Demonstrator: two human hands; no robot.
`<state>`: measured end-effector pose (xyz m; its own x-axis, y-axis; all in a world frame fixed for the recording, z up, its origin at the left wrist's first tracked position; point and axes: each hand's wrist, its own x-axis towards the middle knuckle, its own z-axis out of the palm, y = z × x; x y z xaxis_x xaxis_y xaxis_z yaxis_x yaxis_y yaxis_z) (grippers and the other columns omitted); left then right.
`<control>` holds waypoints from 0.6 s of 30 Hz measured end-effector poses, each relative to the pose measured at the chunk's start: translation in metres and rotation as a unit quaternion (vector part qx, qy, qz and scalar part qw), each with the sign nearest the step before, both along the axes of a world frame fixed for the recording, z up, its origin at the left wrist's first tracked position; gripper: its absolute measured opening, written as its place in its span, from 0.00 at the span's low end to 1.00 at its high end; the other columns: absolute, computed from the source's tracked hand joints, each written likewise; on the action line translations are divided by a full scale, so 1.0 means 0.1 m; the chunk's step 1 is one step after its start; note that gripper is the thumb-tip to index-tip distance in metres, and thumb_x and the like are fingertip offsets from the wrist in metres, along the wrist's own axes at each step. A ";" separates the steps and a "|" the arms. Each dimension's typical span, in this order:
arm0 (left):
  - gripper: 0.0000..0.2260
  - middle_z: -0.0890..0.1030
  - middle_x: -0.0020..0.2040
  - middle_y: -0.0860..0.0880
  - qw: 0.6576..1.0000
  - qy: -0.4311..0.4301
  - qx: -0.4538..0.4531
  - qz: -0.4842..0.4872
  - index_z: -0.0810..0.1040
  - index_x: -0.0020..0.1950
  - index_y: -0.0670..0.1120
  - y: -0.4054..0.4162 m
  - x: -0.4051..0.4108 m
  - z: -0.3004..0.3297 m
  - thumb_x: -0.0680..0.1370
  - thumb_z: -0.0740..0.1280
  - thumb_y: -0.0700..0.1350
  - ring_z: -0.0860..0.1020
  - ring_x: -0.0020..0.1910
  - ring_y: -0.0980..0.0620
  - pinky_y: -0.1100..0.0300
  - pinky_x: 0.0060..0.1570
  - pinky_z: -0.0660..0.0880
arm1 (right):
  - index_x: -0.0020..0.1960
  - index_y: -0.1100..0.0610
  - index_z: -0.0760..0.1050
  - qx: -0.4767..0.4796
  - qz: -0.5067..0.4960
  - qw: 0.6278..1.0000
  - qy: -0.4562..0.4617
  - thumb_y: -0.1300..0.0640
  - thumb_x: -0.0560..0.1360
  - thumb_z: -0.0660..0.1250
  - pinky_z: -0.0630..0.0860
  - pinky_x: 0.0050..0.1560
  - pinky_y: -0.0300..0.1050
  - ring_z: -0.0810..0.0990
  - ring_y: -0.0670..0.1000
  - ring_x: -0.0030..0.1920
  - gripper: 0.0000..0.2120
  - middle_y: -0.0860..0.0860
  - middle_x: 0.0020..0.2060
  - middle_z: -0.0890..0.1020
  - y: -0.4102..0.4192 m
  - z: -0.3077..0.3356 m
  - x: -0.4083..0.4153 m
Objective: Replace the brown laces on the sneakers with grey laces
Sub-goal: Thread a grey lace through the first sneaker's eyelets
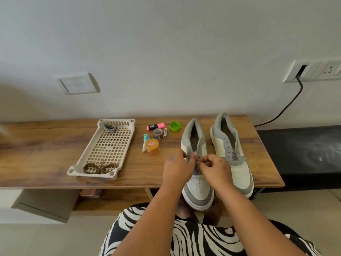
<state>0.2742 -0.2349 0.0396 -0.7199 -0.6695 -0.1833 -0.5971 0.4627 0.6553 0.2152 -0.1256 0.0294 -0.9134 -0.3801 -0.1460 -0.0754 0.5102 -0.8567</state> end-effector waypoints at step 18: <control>0.10 0.77 0.44 0.51 0.998 -0.010 -0.013 -0.063 0.78 0.55 0.45 -0.16 -0.03 0.08 0.79 0.65 0.49 0.77 0.48 0.50 0.60 0.44 0.70 | 0.48 0.50 0.83 -0.032 0.034 0.998 -0.038 0.57 0.74 0.73 0.74 0.40 0.31 0.82 0.42 0.42 0.04 0.46 0.39 0.84 0.03 0.05 -0.12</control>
<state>0.2712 -0.2513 0.0478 -0.7952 -0.5782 -0.1829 -0.5462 0.5520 0.6300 0.2028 -0.1228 0.0341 -0.8720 -0.4523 -0.1870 -0.0427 0.4509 -0.8915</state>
